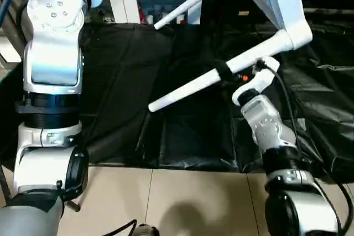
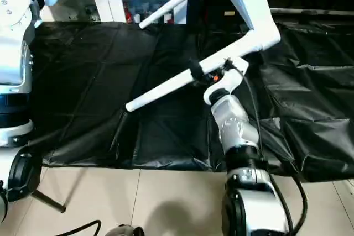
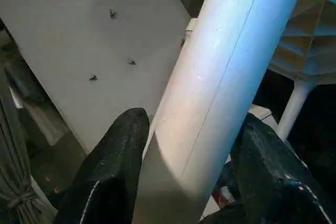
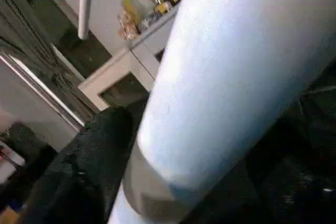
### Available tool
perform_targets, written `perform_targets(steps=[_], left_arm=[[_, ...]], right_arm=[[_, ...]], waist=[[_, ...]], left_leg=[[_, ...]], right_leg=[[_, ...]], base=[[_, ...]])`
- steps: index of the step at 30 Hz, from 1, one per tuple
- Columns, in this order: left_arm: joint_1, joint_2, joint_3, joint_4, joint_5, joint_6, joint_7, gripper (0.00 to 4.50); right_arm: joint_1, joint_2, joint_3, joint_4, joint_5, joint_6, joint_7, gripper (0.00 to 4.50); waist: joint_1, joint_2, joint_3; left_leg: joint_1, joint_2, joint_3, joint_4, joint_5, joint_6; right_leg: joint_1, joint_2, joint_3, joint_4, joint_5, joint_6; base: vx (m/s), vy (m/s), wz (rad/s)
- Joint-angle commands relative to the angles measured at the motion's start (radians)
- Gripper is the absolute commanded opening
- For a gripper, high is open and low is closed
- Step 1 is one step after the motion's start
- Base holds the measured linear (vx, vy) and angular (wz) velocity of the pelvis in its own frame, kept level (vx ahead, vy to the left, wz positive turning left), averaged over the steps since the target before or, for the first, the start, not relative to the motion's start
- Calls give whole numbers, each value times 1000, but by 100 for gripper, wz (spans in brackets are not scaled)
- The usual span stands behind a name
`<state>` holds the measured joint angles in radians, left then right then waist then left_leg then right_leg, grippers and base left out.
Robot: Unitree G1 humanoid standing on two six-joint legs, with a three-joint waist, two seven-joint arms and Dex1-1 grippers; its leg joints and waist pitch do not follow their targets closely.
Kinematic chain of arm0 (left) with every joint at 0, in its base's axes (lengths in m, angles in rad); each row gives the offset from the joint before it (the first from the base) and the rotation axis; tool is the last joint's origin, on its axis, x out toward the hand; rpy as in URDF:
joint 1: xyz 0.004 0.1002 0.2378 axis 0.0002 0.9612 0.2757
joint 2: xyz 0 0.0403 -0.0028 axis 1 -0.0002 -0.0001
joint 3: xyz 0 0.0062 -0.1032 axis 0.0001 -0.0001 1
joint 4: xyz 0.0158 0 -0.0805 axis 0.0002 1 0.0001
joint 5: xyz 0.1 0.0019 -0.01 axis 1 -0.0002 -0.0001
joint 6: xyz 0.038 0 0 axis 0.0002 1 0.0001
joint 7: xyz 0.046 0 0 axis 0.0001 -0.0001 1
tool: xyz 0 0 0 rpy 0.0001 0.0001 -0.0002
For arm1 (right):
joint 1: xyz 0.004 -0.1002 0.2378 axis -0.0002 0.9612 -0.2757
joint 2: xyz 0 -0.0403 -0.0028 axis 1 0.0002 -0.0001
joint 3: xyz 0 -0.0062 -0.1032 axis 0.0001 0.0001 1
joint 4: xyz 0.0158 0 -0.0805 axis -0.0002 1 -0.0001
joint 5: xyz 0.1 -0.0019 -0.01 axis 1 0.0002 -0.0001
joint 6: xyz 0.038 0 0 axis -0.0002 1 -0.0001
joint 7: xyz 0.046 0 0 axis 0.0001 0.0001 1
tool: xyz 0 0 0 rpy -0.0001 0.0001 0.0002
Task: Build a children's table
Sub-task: Flip table
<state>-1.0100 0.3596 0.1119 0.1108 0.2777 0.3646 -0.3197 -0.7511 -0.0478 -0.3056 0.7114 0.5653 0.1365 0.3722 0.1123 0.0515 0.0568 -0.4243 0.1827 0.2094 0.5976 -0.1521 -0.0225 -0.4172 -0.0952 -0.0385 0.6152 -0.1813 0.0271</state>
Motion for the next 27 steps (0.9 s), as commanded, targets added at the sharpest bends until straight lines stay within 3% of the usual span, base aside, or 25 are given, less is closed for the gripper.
perform_targets(steps=[1, 17, 22, 27], left_arm=[[35, -19, 54, 31, -67, 55, 36, 225], [39, -18, 74, 31, -84, 54, 74, 225], [35, -36, 118, 36, -132, 43, 87, 225], [89, -74, 173, 4, -203, 41, 83, 224]], right_arm=[[-36, 7, -17, 17, 27, -26, 29, 315], [-87, -14, -43, 42, 23, -73, 122, 197], [-112, -56, -36, 16, -24, -115, 85, 190], [-124, -118, -16, -55, -94, -159, 45, 186]], waist=[[-2, -24, -71], [0, -24, -75], [2, -26, -77], [5, -23, -79]], left_leg=[[36, 37, -25, -66, -181, 39], [38, 39, -24, -64, -166, 46], [38, 37, -21, -60, -145, 49], [35, 36, -22, -57, -120, 64]], right_leg=[[35, -46, 22, -68, -187, -217], [34, -46, 20, -63, -169, -232], [34, -43, 19, -61, -140, -240], [36, -40, 18, -55, -96, -241]], base=[[0, 0, 0], [0, 0, 0], [0, 0, 0], [0, 0, 0]])
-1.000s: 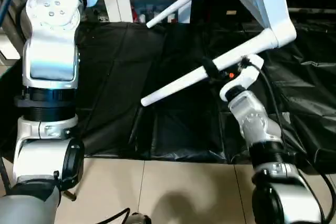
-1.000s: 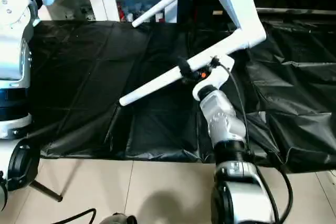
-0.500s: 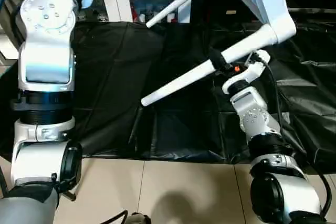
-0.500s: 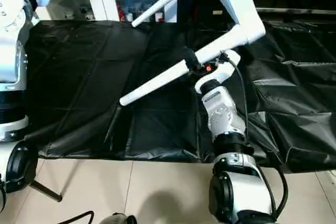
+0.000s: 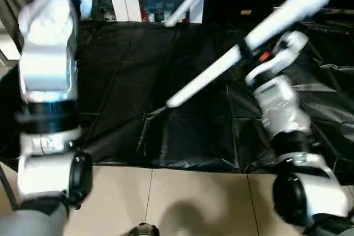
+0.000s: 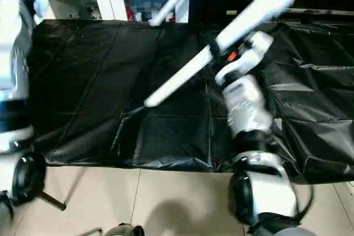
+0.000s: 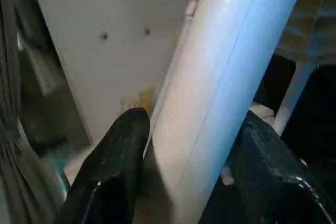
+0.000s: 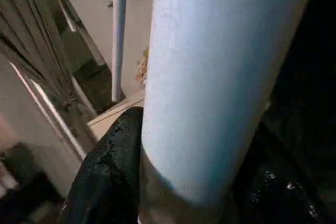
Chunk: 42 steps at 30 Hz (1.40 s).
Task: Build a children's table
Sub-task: Flip table
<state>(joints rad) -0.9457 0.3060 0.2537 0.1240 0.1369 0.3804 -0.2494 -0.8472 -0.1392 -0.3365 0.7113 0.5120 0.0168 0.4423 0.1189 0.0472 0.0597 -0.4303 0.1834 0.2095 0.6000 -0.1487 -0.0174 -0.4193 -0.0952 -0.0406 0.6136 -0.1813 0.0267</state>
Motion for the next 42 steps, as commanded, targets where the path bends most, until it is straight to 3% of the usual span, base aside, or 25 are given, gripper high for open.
perform_targets(steps=[1, 6, 9, 12, 17, 20, 22, 25, 27, 29, 31, 33, 36, 37, 39, 41, 42], left_arm=[[46, -29, 37, -22, -76, 28, 9, 224], [153, -69, 24, -93, -107, 37, -7, 199], [176, -79, 21, -111, -111, 40, -3, 189], [249, -102, 11, -168, -117, 57, 12, 181], [357, -120, 1, -229, -126, 53, 30, 175], [398, -138, 3, -244, -136, 35, 34, 172], [425, -146, -5, -251, -141, 18, 25, 172], [453, -151, -18, -252, -146, 3, 20, 171], [475, -146, -28, -242, -148, -11, 21, 171], [486, -143, -29, -229, -145, -19, 25, 171], [497, -136, -33, -214, -142, -33, 23, 171], [504, -132, -35, -208, -139, -39, 24, 171], [528, -123, -28, -168, -141, -59, 17, 171], [531, -120, -29, -160, -141, -64, 15, 226], [539, -114, -24, -143, -131, -77, 26, 239], [543, -111, -18, -142, -130, -82, 32, 242], [551, -108, -11, -144, -131, -94, 39, 257]], right_arm=[[-31, -43, 16, -71, -53, -44, -32, 186], [-22, -95, 40, -126, -103, -48, -39, 180], [-15, -98, 45, -141, -110, -46, -41, 177], [14, -104, 69, -194, -131, -33, -42, 176], [85, -102, 113, -295, -171, -1, -53, 175], [123, -83, 131, -332, -182, 17, -67, 175], [146, -62, 140, -340, -197, 24, -102, 175], [177, -39, 164, -342, -229, 39, -151, 175], [206, -22, 190, -345, -247, 65, -166, 175], [219, -15, 207, -339, -260, 71, -161, 175], [225, -9, 213, -336, -269, 75, -162, 175], [227, -5, 212, -335, -271, 77, -163, 231], [220, 4, 205, -302, -267, 62, -162, 252], [218, 4, 204, -298, -270, 62, -162, 263], [217, 3, 199, -293, -270, 61, -160, 286], [221, 4, 197, -299, -265, 59, -157, 293], [231, 7, 194, -314, -252, 60, -146, 305]], waist=[[-2, -21, -83], [-1, -21, -85], [-2, -17, -84], [-5, -24, -80], [-2, -27, -79], [-4, -25, -75], [-8, -23, -73], [-12, -26, -72], [-17, -23, -70], [-19, -24, -69], [-27, -27, -60], [-32, -28, -61], [-41, -33, -58], [-45, -36, -61], [-43, -40, -65], [-42, -38, -73], [-39, -35, -74]], left_leg=[[41, 35, -22, -58, -109, 60], [40, 36, -20, -52, -96, 80], [46, 40, -21, -54, -122, 62], [43, 42, -22, -57, -133, 48], [42, 41, -21, -57, -124, 57], [48, 43, -22, -64, -187, 31], [51, 44, -25, -70, -237, -4], [55, 45, -27, -75, -271, -31], [58, 43, -30, -82, -343, -63], [59, 43, -32, -85, -372, -75], [67, 42, -38, -95, -485, -107], [78, 40, -43, -94, -553, -123], [76, 37, -47, -98, -579, -121], [75, 38, -48, -98, -578, -120], [73, 38, -47, -97, -546, -111], [61, 40, -47, -97, -462, -97], [59, 42, -42, -94, -411, -85]], right_leg=[[39, -40, 18, -51, -83, -244], [37, -36, 19, -49, -44, -249], [34, -34, 17, -51, -49, -248], [39, -34, 17, -49, -30, -246], [40, -35, 19, -51, -24, -232], [35, -34, 21, -62, -106, -210], [31, -33, 21, -67, -154, -189], [26, -31, 22, -70, -168, -168], [23, -31, 23, -76, -218, -136], [21, -31, 24, -80, -235, -122], [17, -30, 23, -91, -332, -96], [11, -33, 25, -101, -387, -86], [14, -35, 23, -106, -424, -84], [14, -37, 24, -108, -426, -87], [16, -36, 27, -103, -391, -95], [27, -36, 28, -87, -294, -107], [24, -34, 29, -83, -230, -118]], base=[[0, 0, 0], [0, 0, 0], [0, 0, 0], [0, 0, 0], [0, 0, 0], [0, 0, 0], [0, 0, 0], [0, 0, 0], [0, 0, 0], [0, 0, 0], [0, 0, 0], [0, 0, 0], [0, 0, 0], [0, 0, 0], [0, 0, 0], [0, 0, 0], [0, 0, 0]])
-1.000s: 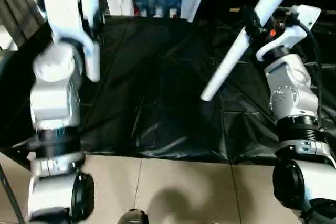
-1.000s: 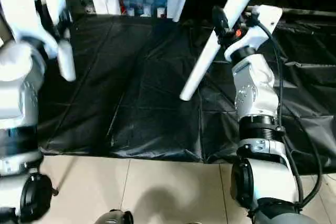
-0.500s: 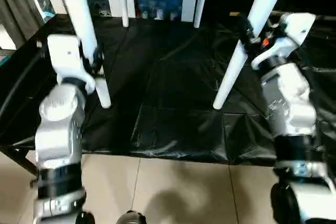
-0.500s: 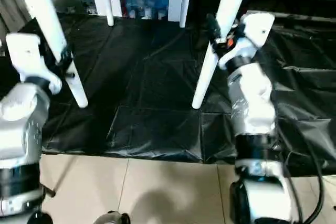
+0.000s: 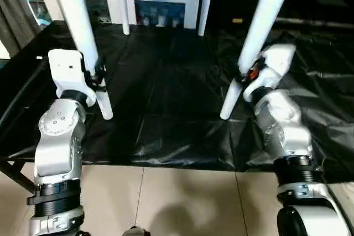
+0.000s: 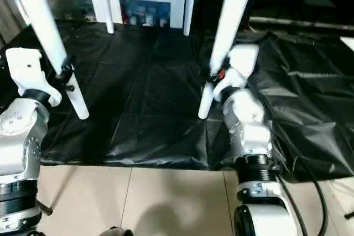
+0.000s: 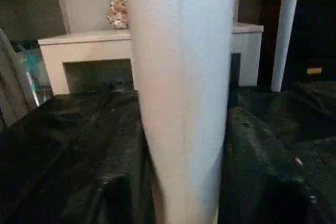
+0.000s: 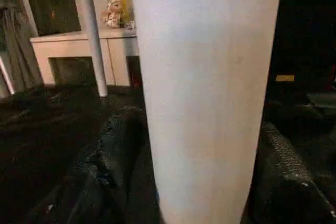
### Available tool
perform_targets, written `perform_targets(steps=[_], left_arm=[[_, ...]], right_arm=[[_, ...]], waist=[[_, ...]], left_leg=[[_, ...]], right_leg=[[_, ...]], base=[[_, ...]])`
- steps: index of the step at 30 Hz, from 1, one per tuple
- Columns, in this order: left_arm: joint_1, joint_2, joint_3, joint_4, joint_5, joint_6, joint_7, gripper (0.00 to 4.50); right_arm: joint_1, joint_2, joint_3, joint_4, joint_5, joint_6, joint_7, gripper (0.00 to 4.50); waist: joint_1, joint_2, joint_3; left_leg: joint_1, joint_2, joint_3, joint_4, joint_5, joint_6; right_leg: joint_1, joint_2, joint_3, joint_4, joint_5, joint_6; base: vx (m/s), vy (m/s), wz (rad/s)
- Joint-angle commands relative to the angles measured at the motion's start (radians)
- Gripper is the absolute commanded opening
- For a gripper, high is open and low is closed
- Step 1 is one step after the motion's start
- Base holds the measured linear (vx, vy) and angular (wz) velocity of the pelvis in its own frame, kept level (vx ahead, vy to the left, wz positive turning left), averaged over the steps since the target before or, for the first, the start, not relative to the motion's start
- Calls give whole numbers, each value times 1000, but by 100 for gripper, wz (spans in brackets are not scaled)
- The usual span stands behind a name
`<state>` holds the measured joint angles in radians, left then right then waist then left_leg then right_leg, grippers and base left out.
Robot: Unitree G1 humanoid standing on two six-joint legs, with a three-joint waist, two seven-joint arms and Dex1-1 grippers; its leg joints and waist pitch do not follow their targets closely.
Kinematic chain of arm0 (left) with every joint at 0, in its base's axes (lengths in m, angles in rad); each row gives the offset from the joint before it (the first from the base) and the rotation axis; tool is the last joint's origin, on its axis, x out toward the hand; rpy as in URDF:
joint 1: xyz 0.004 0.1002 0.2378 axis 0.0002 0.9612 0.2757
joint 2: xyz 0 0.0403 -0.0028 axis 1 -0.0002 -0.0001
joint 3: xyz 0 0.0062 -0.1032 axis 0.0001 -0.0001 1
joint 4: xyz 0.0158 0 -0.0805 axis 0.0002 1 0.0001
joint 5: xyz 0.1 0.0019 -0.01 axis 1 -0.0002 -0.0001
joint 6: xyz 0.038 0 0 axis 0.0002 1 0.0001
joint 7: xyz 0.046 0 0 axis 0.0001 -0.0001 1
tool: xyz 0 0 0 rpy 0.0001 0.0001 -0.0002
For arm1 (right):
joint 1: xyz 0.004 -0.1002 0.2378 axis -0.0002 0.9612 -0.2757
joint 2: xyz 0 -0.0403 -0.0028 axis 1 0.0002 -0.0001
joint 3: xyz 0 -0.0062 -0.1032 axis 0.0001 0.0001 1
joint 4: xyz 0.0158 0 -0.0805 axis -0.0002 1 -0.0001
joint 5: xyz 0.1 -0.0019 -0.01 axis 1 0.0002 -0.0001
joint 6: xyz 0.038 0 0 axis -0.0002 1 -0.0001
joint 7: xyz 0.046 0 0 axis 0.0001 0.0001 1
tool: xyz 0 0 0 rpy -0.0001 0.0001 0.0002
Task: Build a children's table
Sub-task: Flip table
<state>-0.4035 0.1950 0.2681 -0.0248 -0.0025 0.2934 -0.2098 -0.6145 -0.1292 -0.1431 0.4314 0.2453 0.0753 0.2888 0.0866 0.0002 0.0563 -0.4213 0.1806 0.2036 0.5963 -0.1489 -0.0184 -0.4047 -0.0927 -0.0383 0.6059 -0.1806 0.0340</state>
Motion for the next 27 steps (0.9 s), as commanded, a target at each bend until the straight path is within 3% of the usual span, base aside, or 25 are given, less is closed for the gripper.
perform_targets(steps=[1, 2, 7, 10, 14, 17, 20, 23, 25, 27], left_arm=[[16, 3, -20, 0, 6, -16, 3, 257], [21, 3, -16, -4, 5, -23, 6, 281], [94, -6, -14, -44, -5, -81, 11, 316], [179, -32, -6, -67, -33, -112, -3, 334], [298, -66, 0, -40, -73, -218, -34, 362], [403, -101, 11, -36, -115, -292, -53, 362], [457, -112, -4, -97, -131, -256, -61, 362], [520, -132, -43, -199, -157, -193, -69, 362], [577, -150, -99, -294, -93, -135, -10, 362], [602, -153, -120, -330, -75, -148, -3, 362]], right_arm=[[9, -3, 1, -45, 16, -2, 11, 305], [16, -3, 1, -52, 16, -4, 13, 328], [94, 5, 10, -109, 18, -16, 32, 371], [169, 13, 25, -157, 13, -8, 33, 393], [265, 26, 38, -184, -39, -27, -16, 411], [359, 22, 44, -213, -54, -16, -23, 411], [409, 10, 49, -278, -42, 20, -9, 411], [467, -10, 61, -374, -26, 104, 0, 411], [529, -29, 85, -470, -39, 164, -1, 411], [554, -35, 94, -510, -43, 172, 2, 411]], waist=[[-7, 12, -67], [-6, 11, -66], [-4, 11, -65], [-5, 10, -68], [-7, 7, -63], [-11, 4, -54], [-13, 3, -45], [-14, 2, -37], [-16, -1, -30], [-17, -3, -28]], left_leg=[[49, 44, -34, -91, -407, -78], [49, 43, -32, -90, -408, -73], [44, 46, -33, -91, -377, -64], [41, 45, -30, -90, -333, -45], [40, 46, -28, -92, -323, -30], [43, 49, -30, -99, -396, -44], [49, 51, -31, -105, -475, -58], [51, 53, -36, -111, -520, -68], [50, 53, -38, -114, -545, -75], [51, 49, -38, -111, -553, -72]], right_leg=[[8, -35, 27, -75, -223, -130], [9, -36, 27, -77, -232, -131], [14, -38, 28, -76, -206, -130], [20, -36, 28, -72, -154, -144], [18, -35, 29, -79, -164, -142], [13, -36, 32, -91, -262, -118], [4, -32, 35, -101, -335, -93], [0, -35, 35, -109, -407, -64], [-1, -34, 36, -116, -457, -40], [-4, -37, 36, -126, -504, -22]], base=[[0, 0, 0], [0, 0, 0], [0, 0, 0], [0, 0, 0], [0, 0, 0], [0, 0, 0], [0, 0, 0], [0, 0, 0], [0, 0, 0], [0, 0, 0]])
